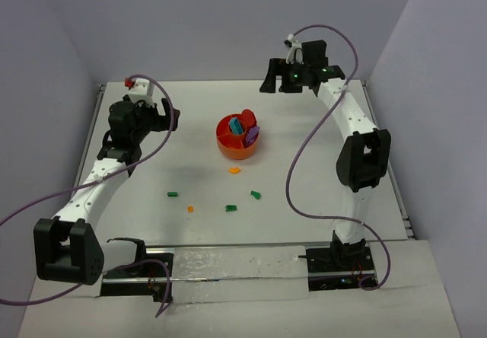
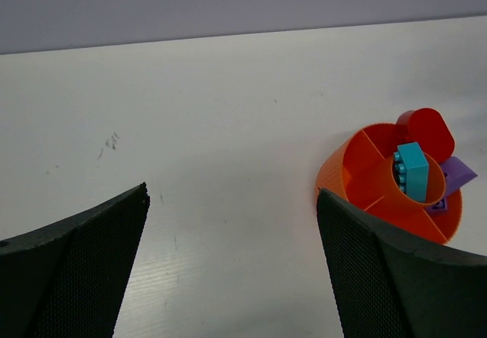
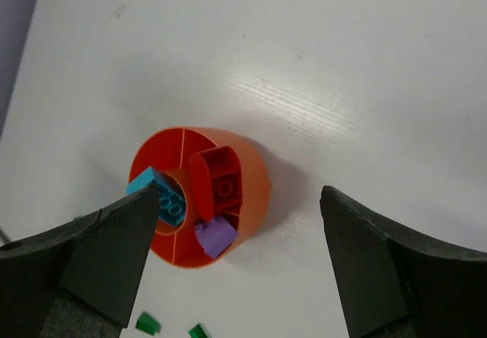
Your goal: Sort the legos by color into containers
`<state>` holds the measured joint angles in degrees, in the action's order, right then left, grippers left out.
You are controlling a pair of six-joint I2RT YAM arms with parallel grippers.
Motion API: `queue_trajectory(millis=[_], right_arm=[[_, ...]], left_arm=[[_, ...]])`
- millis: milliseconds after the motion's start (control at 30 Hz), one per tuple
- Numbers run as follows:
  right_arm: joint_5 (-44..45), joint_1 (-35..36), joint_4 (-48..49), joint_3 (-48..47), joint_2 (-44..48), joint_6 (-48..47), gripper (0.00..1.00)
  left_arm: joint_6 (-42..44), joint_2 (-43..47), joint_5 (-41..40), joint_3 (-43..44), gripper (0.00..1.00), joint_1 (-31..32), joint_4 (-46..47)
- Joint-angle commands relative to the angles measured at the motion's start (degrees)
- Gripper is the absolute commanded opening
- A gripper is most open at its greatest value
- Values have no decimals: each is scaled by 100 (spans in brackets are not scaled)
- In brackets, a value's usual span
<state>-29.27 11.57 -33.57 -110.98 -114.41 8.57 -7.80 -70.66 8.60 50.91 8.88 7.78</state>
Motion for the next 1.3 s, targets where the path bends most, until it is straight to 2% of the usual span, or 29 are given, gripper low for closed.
queue_trajectory(millis=[0,167,267,767,1267], right_arm=[[-2431,-161,62,-122,-169,-295,96],[-3553,-195,230,202,-525,-15,100],[-3849,-128,53,272,-721,-121,100],[-3669,-133,-264,-161,-1398,-623,100],[-3541,-102,-105,-426,-1761,-530,100]], left_arm=[[182,-9,582,565,99,-27,-329],[140,-140,837,851,99,-43,-751],[107,-231,849,978,99,-51,-1016],[103,-465,744,1232,99,-45,-1209],[77,-677,766,1404,99,-45,-1147]])
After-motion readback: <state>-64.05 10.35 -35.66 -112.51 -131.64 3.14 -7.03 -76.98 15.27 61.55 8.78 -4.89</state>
